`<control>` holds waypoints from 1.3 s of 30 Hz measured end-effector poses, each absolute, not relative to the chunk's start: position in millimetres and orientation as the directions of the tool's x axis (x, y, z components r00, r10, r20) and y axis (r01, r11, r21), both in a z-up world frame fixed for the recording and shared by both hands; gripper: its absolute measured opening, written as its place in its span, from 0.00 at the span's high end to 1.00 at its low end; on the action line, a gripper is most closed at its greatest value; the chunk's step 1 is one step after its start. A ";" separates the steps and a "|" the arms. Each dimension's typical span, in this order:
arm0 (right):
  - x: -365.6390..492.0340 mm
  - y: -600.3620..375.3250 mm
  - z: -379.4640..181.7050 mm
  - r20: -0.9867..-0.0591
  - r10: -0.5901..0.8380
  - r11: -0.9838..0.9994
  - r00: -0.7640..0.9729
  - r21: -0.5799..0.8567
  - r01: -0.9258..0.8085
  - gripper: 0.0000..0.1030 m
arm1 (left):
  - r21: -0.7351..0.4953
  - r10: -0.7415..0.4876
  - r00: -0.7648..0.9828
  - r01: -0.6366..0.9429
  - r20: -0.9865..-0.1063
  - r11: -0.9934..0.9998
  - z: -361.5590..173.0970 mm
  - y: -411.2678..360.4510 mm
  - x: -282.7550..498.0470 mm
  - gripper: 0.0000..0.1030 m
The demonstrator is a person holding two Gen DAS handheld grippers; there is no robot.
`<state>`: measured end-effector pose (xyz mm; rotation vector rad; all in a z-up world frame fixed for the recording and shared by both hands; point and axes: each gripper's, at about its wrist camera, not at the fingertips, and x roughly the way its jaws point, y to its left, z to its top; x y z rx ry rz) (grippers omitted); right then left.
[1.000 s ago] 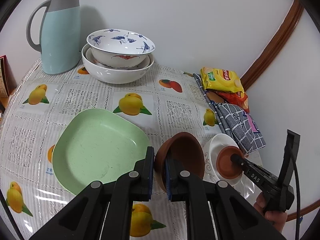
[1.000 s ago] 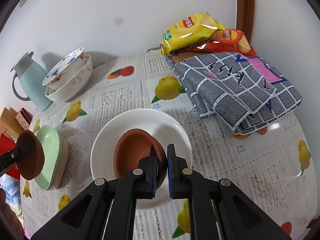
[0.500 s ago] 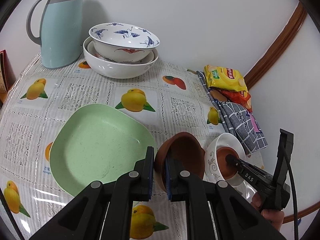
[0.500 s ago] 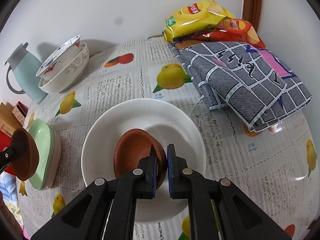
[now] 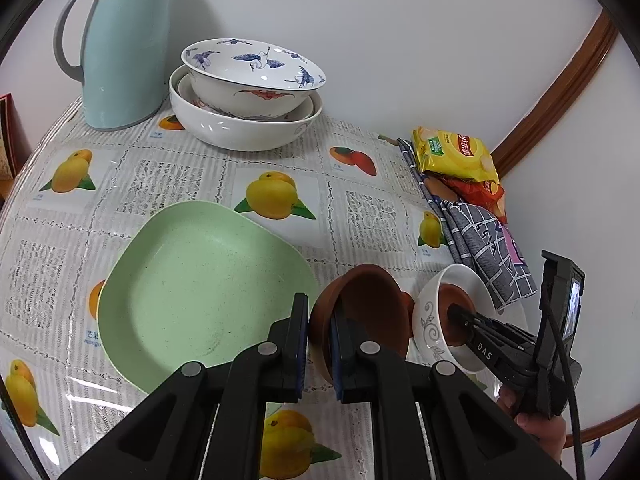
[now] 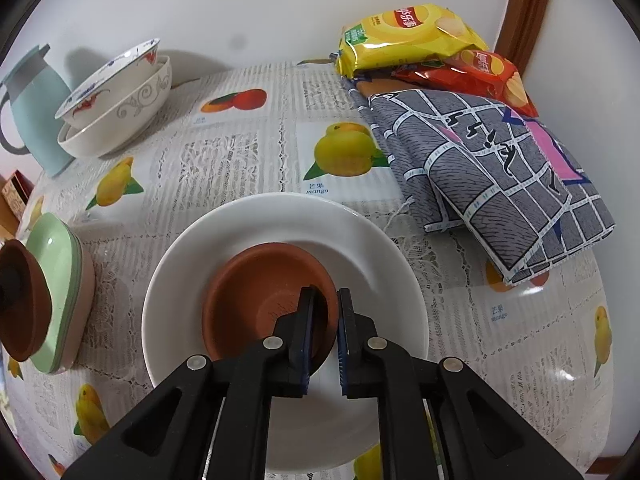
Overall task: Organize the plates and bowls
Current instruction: 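Lower the right gripper's terracotta bowl into the white bowl and open it while the left holds its bowl, then lower the left gripper's terracotta bowl onto the other inside the white bowl and open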
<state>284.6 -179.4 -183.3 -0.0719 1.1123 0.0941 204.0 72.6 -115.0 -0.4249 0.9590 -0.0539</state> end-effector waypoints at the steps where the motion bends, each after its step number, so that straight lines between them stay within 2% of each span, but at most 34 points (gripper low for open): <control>1: 284.5 -178.9 -184.0 -0.899 0.033 0.993 0.436 -0.018 -0.113 0.89 | -0.377 -0.232 0.580 -0.142 -0.781 0.915 -115.1 73.2 204.0 0.90; 7: 281.8 -171.6 -187.3 -0.894 -0.027 0.988 0.446 -0.093 -0.127 0.86 | -0.380 -0.238 0.576 -0.138 -0.782 0.915 -114.7 73.4 202.9 0.90; 16: 276.4 -165.4 -186.7 -0.888 -0.048 0.976 0.458 -0.139 -0.167 0.75 | -0.379 -0.242 0.576 -0.129 -0.781 0.916 -113.6 72.1 196.2 0.90; 22: 269.5 -171.8 -173.7 -0.874 -0.017 0.982 0.485 -0.106 -0.156 0.62 | -0.367 -0.238 0.570 -0.120 -0.786 0.923 -111.6 66.1 192.9 0.90; 29: 248.9 -198.8 -139.5 -0.843 0.069 0.991 0.533 -0.003 -0.132 0.59 | -0.351 -0.240 0.568 -0.094 -0.787 0.932 -103.1 41.8 190.5 0.90; 39: 203.4 -249.5 -107.7 -0.788 0.071 0.996 0.611 0.021 -0.088 0.57 | -0.336 -0.264 0.557 -0.029 -0.787 0.941 -89.9 -11.0 191.1 0.90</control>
